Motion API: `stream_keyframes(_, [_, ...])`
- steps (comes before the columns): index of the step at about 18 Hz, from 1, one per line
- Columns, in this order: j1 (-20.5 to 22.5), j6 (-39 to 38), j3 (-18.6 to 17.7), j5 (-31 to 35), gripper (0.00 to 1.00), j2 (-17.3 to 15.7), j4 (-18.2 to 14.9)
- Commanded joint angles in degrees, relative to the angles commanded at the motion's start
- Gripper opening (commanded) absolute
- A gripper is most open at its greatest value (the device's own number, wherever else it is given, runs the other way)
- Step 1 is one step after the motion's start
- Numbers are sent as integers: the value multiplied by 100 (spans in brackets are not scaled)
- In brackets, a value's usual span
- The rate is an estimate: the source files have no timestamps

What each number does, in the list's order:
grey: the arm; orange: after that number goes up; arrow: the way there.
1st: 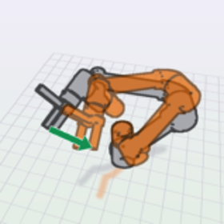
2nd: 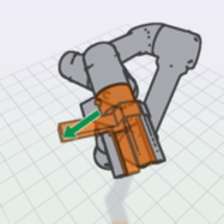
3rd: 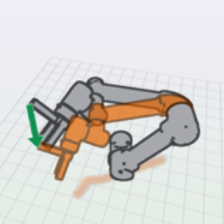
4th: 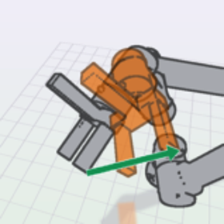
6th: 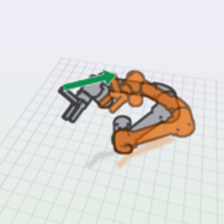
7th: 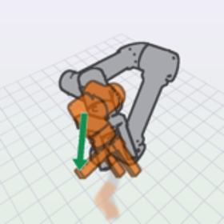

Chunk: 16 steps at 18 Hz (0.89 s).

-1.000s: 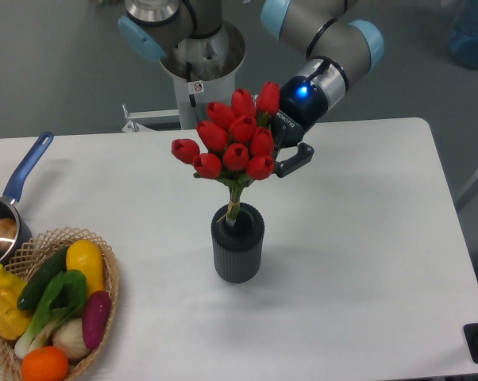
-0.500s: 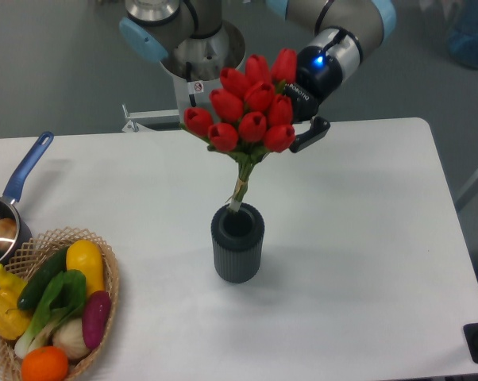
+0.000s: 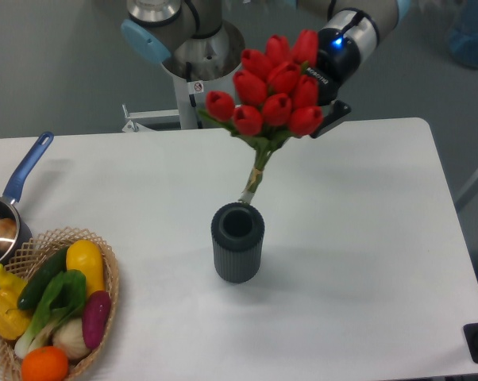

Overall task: Pick up the flowers from the vase
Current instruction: 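Raise the tulip bouquet higher and carry it away from the vase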

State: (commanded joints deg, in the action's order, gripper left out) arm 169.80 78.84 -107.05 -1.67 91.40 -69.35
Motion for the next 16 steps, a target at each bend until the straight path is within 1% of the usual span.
stream_keyframes(1, [36, 9, 26, 9, 55, 105, 26])
stream_keyframes(4, [27, 9, 290, 26, 55, 483, 35])
stream_keyframes(5, [27, 44, 316, 53, 55, 536, 44])
stream_keyframes(9, [80, 79, 369, 70, 55, 589, 62])
stream_keyframes(11, [167, 70, 378, 62, 55, 659, 149])
stream_keyframes(13, [185, 79, 326, 79, 55, 668, 185])
stream_keyframes(16, [264, 79, 361, 79, 55, 668, 185])
